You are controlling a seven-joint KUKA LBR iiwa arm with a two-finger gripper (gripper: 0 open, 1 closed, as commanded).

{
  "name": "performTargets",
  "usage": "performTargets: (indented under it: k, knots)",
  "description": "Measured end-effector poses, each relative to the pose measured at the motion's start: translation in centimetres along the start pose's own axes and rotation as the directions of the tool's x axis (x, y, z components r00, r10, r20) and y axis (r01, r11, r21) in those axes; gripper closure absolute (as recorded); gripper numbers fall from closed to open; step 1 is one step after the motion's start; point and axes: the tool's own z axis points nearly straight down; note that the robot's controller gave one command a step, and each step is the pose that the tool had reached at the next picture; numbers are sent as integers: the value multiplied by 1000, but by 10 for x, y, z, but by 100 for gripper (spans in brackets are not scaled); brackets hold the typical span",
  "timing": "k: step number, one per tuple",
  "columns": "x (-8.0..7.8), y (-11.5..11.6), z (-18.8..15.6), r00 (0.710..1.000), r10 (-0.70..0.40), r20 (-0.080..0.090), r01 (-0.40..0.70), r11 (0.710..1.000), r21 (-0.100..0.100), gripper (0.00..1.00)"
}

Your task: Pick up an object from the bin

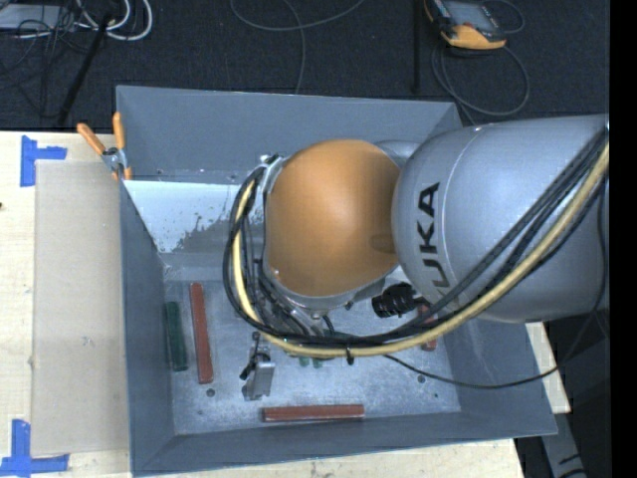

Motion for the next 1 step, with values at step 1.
performTargets:
  k: [1]
  knots:
    - [-4,-71,72,1000,20,0,-20,1000,3,0]
